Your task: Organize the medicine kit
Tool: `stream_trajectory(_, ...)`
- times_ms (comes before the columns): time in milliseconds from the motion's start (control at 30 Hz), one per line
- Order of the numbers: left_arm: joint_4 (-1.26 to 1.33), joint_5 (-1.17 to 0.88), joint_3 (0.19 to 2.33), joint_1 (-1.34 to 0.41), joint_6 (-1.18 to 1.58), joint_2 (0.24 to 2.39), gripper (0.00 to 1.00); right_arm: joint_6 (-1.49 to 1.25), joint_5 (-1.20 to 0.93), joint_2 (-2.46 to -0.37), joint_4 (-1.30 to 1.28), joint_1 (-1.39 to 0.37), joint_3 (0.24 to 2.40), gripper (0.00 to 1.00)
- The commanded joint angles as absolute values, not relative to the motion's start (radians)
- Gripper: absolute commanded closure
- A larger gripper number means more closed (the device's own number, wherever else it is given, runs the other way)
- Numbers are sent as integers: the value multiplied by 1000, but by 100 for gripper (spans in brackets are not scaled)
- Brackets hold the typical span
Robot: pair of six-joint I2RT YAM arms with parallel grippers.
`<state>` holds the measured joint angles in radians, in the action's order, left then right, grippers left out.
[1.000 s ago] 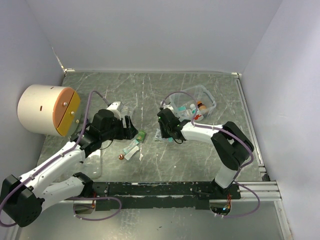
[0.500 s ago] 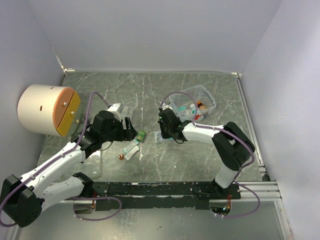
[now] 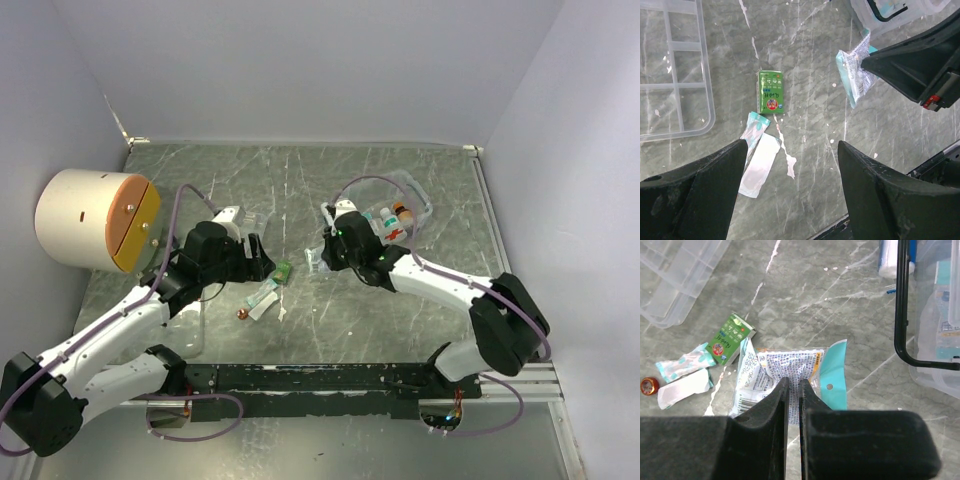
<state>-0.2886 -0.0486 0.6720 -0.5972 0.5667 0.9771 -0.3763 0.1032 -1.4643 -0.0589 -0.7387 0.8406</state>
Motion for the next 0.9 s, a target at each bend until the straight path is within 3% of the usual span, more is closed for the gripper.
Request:
stream_trajectory(0,-258,-52,686,-595,582,940,16,-331,90,-1386,-13,-738,818,100)
stream_trajectory(300,-352,58,758,-595,532,835,16,-263,230,-1266,-146,-716,943,100)
stream_trajectory(500,-509,195,880,-595,392,745,14,-247,231,-1265,-261,-543,1090,100)
stream_trajectory(633,-567,247,891,-595,353,706,13,-289,236,-1292,-314,-417,1139,100)
stream_trajectory(867,-556,215,805,-595,414,661,14,-281,377,-1427,-396,-376,1186,100)
